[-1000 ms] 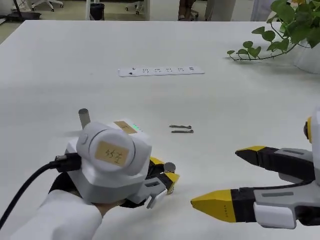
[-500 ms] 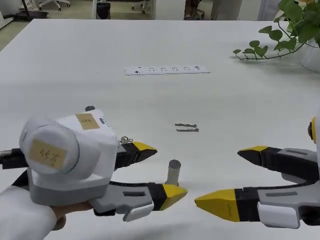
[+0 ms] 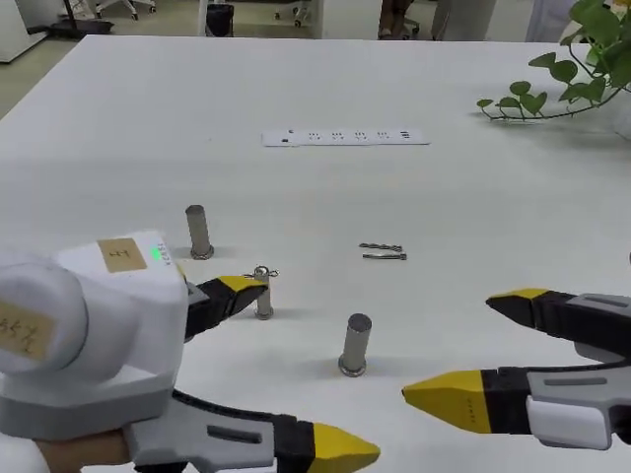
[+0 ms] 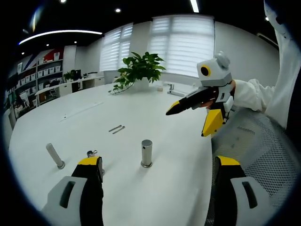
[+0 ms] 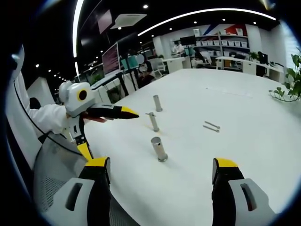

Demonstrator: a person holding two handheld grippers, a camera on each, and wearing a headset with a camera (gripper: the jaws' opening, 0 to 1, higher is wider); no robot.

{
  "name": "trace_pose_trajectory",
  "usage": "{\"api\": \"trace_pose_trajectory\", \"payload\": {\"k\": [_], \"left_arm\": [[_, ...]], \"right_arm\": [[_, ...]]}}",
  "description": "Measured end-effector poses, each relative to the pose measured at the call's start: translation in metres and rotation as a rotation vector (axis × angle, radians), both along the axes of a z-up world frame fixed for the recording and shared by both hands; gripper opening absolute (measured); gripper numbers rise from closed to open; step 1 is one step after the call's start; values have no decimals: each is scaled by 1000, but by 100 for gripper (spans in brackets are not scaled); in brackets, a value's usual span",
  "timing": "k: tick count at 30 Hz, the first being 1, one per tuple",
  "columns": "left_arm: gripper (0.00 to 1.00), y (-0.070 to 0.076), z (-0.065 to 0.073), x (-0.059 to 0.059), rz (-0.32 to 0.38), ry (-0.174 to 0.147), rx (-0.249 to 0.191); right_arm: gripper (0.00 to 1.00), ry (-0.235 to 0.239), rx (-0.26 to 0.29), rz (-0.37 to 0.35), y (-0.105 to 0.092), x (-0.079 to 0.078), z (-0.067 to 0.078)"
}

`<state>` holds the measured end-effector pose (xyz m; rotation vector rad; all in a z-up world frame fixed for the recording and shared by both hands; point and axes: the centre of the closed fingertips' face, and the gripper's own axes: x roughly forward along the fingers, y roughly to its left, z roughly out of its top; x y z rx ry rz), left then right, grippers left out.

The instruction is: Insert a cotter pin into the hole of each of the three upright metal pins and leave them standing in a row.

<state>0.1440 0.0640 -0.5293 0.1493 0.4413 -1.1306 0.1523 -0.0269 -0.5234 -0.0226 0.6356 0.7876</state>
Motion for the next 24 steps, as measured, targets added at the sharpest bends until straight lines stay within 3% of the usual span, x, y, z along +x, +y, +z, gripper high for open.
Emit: {"api": "trace_pose_trajectory", "payload": {"k": [8,10,13,20,22,24], "left_arm": [[99,15,-6,-8,29,48,1],[99,20,-8,-5,51,48,9],[99,29,-13,1,86,72,10],[99,34,-14,-1,87,90,14],[99,35,-15,1,97,78,27],[99,35,-11,2,113,86,-2]], "right_arm": [[87,3,-10,1,-2,-1,-1],[87,2,-12,-2,-3,0,-1],[86,8,-19,-1,-7,0,-1],[80,-9,-16,23,-12,0,5],[79,-17,-17,27,-12,1,7],[76,-22,-20,37,-12,2,9]]}}
